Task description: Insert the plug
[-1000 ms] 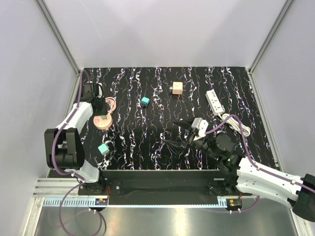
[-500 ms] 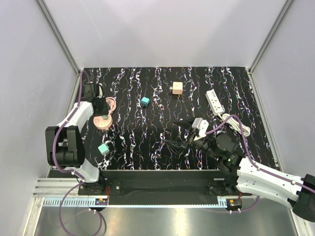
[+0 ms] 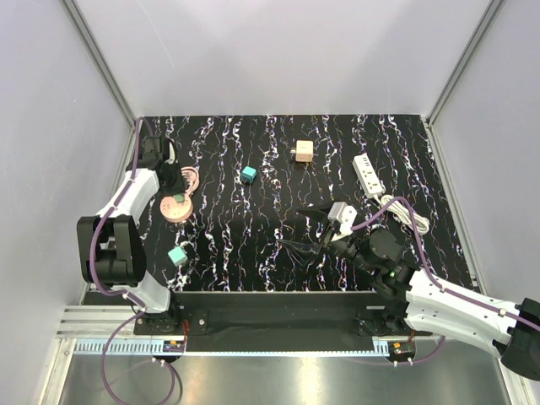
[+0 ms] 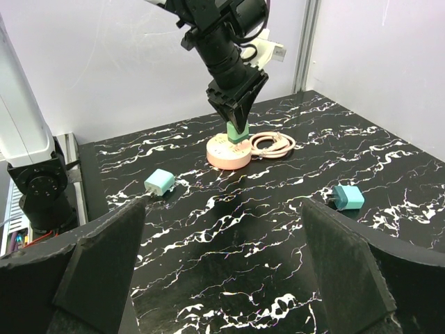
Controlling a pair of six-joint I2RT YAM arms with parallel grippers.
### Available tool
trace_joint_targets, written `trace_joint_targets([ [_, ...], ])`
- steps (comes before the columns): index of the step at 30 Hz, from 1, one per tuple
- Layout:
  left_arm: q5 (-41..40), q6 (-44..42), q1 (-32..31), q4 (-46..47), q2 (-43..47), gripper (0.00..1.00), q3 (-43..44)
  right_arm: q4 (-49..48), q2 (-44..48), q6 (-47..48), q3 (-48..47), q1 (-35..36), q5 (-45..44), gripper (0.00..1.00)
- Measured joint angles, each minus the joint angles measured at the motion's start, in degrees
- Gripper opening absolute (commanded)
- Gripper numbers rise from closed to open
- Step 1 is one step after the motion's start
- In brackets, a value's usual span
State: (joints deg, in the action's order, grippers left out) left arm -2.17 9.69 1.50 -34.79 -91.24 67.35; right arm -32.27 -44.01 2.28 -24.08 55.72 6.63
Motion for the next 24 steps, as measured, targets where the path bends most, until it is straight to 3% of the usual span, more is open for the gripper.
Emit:
trace_joint_targets([
  [24, 3.87, 0.68, 2.34, -1.31, -3.39, 0.00, 0.87, 0.02, -0.02, 0.00, 0.00, 0.00, 0.09, 1.00],
])
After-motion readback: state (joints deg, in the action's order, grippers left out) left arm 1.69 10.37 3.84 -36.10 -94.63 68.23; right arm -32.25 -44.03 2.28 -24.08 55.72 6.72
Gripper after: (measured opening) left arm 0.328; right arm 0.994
